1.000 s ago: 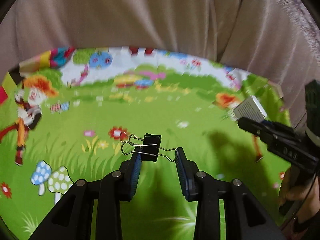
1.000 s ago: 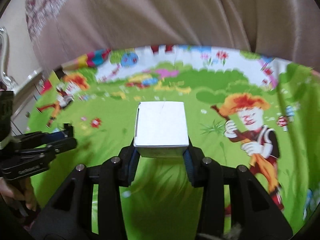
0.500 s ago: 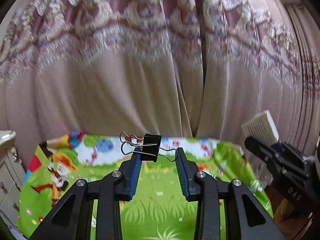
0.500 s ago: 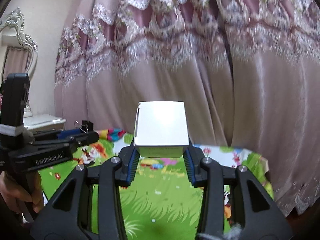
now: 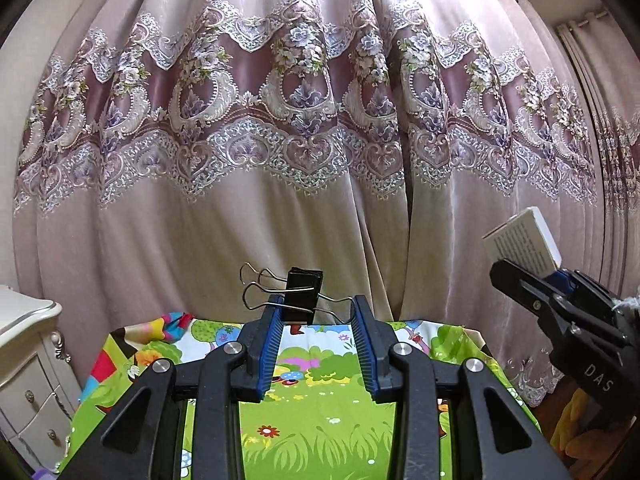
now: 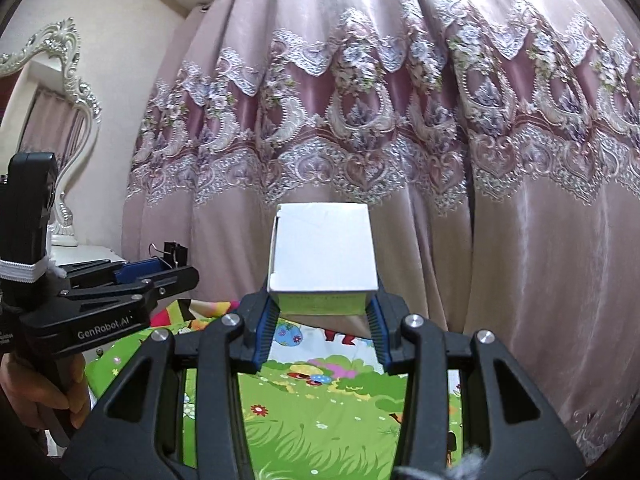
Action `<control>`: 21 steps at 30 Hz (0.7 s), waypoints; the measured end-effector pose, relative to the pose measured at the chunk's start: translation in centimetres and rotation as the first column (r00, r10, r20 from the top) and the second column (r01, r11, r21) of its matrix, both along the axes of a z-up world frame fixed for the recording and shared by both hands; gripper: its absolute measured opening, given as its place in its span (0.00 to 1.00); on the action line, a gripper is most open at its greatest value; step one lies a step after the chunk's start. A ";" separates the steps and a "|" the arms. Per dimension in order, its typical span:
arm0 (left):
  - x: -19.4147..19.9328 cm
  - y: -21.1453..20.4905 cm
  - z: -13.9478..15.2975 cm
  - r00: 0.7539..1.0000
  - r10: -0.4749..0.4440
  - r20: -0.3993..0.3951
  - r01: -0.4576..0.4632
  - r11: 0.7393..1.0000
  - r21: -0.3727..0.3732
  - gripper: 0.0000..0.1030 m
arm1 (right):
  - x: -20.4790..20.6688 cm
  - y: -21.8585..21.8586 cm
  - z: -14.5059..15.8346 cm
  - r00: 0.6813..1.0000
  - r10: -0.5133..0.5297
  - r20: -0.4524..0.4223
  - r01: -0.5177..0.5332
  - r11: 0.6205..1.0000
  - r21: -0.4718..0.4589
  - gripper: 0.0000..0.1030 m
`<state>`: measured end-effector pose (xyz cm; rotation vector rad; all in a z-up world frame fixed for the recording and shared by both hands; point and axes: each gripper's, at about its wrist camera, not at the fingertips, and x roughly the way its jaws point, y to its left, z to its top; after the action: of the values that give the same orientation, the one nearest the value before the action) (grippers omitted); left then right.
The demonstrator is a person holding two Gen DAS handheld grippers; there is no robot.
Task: Organize rigid objects
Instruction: 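Lift both held items and carry them over the purple storage box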
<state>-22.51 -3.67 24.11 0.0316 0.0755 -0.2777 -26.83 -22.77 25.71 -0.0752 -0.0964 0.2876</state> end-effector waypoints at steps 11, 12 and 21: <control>-2.2 5.6 -1.8 0.993 0.105 -0.055 -0.105 0.994 -0.009 0.35 | 0.4 4.7 -0.6 0.986 0.151 -0.070 -0.154 0.987 -0.040 0.43; -2.4 6.3 -2.0 0.991 0.122 -0.063 -0.123 0.992 -0.010 0.35 | 0.4 5.2 -0.7 0.983 0.166 -0.075 -0.169 0.984 -0.046 0.43; -4.4 12.7 -4.2 0.958 0.257 -0.131 -0.262 0.965 -0.027 0.35 | -0.1 11.5 -1.8 0.925 0.353 -0.141 -0.368 0.925 -0.094 0.43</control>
<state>-26.92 9.02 19.96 -0.0399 0.1976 -0.0176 -26.90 -11.30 23.87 -0.1590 0.0304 0.6672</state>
